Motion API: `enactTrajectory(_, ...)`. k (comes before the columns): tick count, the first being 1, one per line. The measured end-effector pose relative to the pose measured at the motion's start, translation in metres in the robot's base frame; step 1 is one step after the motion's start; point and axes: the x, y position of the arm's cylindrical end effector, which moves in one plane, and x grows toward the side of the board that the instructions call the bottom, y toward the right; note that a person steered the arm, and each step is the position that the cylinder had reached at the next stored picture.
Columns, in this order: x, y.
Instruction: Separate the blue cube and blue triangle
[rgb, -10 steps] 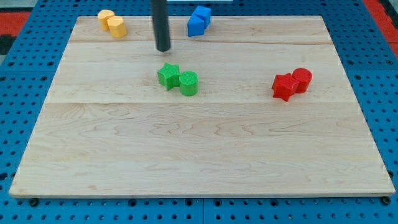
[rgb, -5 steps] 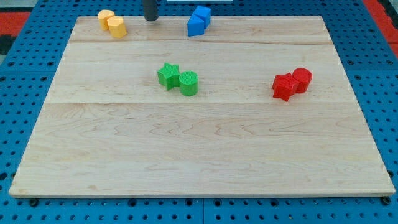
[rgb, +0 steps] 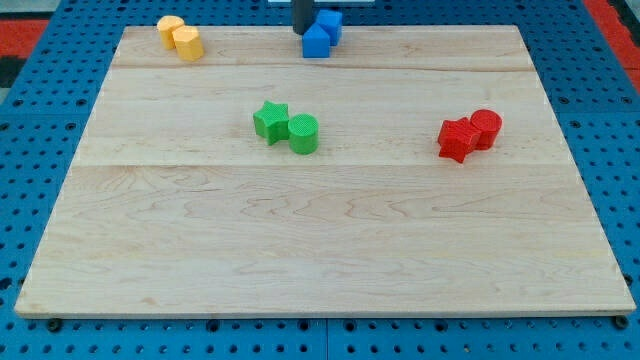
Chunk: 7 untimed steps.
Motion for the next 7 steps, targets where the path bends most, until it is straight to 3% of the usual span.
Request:
enactTrajectory(3, 0.007, 0.060)
enactTrajectory(4, 0.034, 0.079)
enactTrajectory(5, 0.044, 0.139)
enactTrajectory(6, 0.001, 0.183)
enactTrajectory(7, 0.000, 0.170)
